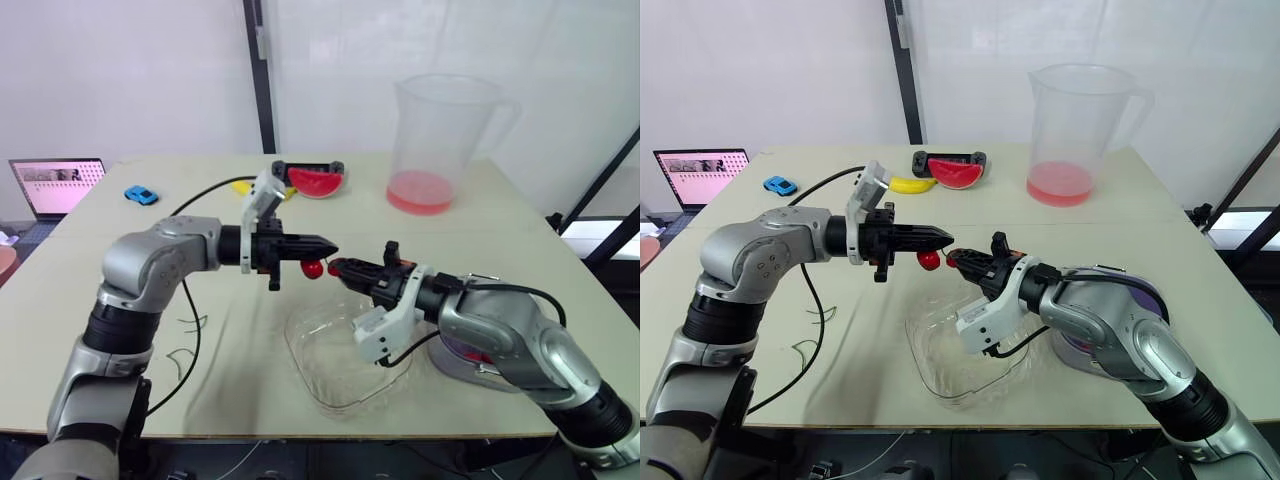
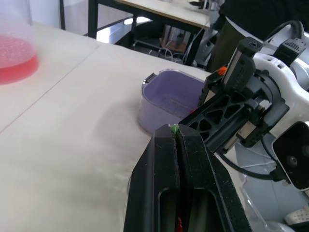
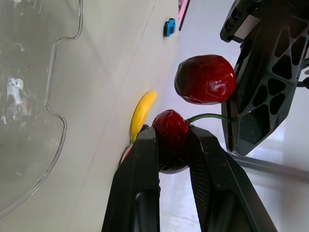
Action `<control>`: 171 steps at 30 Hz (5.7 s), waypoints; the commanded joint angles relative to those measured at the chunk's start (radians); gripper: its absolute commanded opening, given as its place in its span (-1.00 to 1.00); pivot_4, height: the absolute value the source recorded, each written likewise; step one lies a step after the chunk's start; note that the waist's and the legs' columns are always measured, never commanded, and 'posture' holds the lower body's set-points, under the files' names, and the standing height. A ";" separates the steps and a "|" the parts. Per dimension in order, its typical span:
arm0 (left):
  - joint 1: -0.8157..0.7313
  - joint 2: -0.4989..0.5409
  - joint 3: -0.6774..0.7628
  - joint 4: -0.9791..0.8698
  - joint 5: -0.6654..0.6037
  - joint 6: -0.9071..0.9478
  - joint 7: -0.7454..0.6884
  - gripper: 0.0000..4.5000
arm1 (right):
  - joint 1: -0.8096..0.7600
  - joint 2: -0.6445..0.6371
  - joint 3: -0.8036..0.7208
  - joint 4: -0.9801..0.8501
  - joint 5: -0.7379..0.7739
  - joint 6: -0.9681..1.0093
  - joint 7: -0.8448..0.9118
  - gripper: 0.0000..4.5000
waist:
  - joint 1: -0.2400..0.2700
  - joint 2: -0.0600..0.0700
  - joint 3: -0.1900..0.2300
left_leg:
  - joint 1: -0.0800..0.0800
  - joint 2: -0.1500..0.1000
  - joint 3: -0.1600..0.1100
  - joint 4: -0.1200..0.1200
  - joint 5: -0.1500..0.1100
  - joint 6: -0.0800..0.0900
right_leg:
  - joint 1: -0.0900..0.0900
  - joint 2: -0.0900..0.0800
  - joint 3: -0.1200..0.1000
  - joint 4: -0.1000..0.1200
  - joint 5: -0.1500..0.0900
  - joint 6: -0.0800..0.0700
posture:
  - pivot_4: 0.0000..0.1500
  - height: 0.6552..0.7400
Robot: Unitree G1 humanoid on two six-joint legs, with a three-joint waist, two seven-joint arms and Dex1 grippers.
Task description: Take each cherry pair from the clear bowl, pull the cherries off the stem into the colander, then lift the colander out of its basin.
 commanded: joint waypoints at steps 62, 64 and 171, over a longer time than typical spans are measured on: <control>0.003 -0.045 0.088 -0.033 -0.075 -0.080 -0.087 -1.00 | -0.163 -0.080 -0.654 -0.009 1.359 1.419 0.280 0.97 | -0.001 0.000 0.000 | 0.001 0.001 0.000 0.001 -0.005 0.008 | 0.001 -0.001 0.000 0.000 0.000 0.000 | 1.00 1.00; 0.009 -0.055 0.093 -0.038 -0.088 -0.075 -0.084 -1.00 | -0.153 -0.034 -0.633 0.004 1.363 1.427 0.215 0.97 | -0.001 0.000 0.000 | 0.001 0.001 0.000 0.001 -0.005 0.008 | 0.001 0.000 0.000 0.001 0.000 0.000 | 1.00 1.00; 0.029 -0.178 0.064 -0.036 -0.087 -0.122 0.041 -1.00 | -0.224 0.033 -0.267 0.088 1.441 1.156 0.127 0.98 | 0.004 0.001 0.001 | 0.000 0.001 -0.001 0.001 -0.003 0.006 | 0.001 0.000 0.000 0.000 0.000 0.000 | 1.00 1.00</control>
